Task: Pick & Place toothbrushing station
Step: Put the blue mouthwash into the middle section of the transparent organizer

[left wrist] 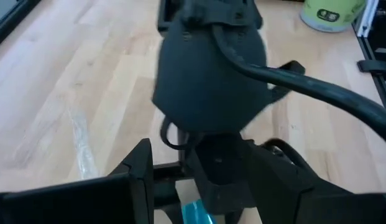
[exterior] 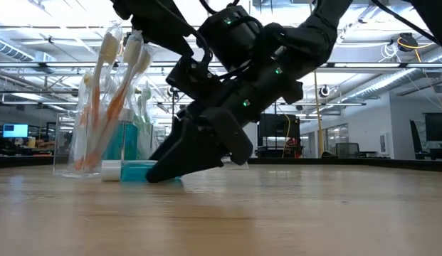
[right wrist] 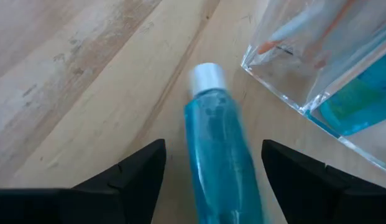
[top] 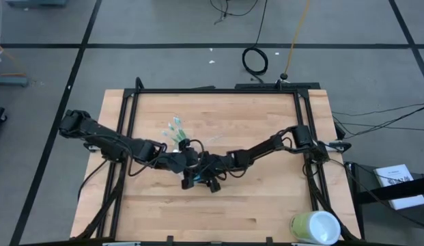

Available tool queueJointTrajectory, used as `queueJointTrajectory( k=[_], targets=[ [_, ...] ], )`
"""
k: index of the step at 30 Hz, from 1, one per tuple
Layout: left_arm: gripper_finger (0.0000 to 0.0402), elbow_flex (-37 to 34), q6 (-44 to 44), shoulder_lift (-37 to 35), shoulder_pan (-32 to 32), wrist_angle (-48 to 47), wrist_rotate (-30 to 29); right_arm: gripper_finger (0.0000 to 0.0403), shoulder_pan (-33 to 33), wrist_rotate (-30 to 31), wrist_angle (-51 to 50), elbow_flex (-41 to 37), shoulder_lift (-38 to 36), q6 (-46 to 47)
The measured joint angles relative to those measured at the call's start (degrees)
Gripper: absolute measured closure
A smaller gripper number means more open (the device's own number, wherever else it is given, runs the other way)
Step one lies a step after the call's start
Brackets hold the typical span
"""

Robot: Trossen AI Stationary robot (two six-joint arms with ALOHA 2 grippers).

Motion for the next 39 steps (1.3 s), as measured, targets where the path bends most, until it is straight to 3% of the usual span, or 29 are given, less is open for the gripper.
queueJointTrajectory(
  k=[8,17,29,34,39],
  targets=[
    [0.0234,0.00,0.03,0.00,-0.09,-0.13,0.11,0.0166,0.76,0.66,-4.67,0.02,-0.02,2.48],
    [0.0233,0.00,0.00,0.00,-0.11,-0.21,0.13,0.0254,1.27,0.38,-7.16,-0.19,-0.62,4.73],
    [0.0233,0.00,-0.05,0.00,-0.11,-0.05,0.16,0.0235,1.33,0.78,-18.40,-0.72,-9.22,6.43],
    [0.0233,0.02,0.42,0.00,-0.11,-0.04,0.20,0.0251,1.31,5.76,-22.45,-3.69,-15.78,6.44],
    [0.0234,0.02,2.26,0.00,-0.11,0.13,0.16,0.0240,1.14,9.92,-22.92,-10.41,-24.12,8.16]
  ],
)
